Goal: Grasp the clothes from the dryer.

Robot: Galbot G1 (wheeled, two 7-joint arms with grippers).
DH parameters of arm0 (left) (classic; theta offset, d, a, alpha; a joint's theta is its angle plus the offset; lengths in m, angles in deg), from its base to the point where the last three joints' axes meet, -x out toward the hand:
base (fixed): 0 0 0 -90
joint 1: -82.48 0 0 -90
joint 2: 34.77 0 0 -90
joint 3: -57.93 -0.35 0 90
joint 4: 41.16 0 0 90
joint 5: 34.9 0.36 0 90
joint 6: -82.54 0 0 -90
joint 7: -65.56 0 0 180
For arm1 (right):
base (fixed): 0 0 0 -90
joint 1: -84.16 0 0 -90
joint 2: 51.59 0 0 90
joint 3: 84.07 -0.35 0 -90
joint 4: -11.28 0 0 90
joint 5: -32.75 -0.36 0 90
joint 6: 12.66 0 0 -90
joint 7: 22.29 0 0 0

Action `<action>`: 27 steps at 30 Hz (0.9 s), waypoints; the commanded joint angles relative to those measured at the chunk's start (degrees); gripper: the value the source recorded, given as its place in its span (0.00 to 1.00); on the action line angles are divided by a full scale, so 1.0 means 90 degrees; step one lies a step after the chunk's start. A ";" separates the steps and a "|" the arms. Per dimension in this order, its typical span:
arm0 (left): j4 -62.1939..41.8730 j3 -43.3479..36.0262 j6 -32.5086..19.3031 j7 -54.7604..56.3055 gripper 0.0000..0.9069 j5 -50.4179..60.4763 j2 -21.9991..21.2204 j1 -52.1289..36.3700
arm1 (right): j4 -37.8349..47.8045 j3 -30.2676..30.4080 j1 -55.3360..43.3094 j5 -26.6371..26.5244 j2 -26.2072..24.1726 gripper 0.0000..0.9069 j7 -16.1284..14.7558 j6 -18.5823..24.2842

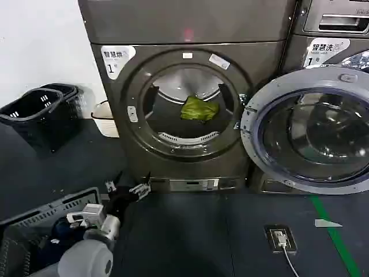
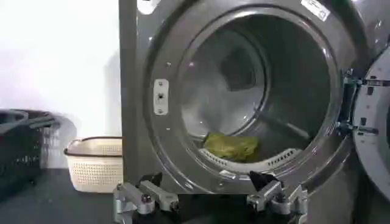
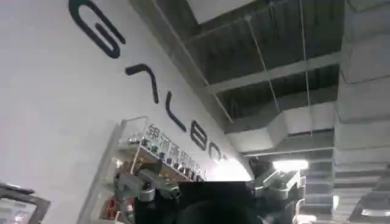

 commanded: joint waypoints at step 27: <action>0.0083 -0.0015 0.0007 -0.0025 1.00 -0.0012 -0.0056 -0.0027 | 0.0669 -0.0550 0.0161 -0.0049 -0.0169 1.00 0.0128 0.0065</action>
